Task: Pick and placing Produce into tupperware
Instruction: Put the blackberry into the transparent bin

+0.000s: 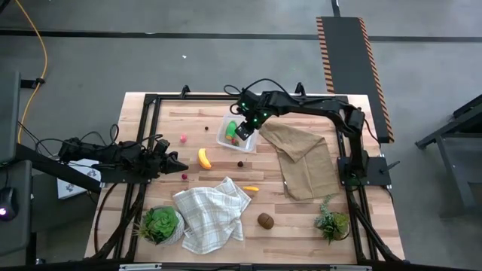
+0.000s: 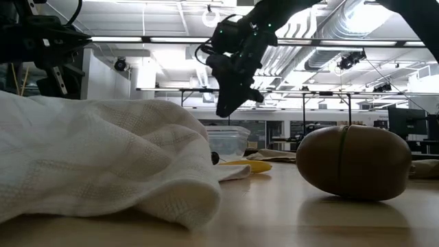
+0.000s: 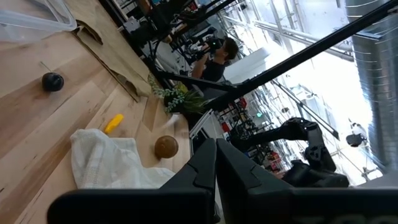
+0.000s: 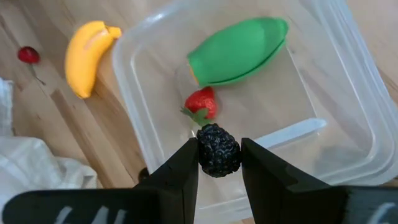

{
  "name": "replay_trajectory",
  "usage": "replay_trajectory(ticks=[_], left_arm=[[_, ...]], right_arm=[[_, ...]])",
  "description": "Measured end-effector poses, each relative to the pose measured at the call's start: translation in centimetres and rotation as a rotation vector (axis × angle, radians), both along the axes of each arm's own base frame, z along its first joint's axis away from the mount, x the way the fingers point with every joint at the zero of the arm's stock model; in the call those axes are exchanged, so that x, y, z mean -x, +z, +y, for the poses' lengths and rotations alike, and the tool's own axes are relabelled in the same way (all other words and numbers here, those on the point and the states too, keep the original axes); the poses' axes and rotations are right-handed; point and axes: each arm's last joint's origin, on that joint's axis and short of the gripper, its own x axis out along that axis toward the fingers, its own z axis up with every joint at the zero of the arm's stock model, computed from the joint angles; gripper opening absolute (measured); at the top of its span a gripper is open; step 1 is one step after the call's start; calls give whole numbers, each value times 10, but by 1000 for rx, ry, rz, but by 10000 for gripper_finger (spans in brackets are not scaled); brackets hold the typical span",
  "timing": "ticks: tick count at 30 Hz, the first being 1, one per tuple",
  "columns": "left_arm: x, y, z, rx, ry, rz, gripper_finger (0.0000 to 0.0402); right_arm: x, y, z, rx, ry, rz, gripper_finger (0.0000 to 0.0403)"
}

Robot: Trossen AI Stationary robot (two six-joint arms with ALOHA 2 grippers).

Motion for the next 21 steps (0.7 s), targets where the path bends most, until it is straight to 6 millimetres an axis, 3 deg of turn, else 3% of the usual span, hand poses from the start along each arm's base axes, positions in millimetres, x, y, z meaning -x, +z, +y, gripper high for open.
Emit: replay_trajectory(ticks=[21], left_arm=[[0, 0, 0, 1, -2, 0, 1]], right_arm=[[-1, -2, -1, 21, 18, 2, 92]])
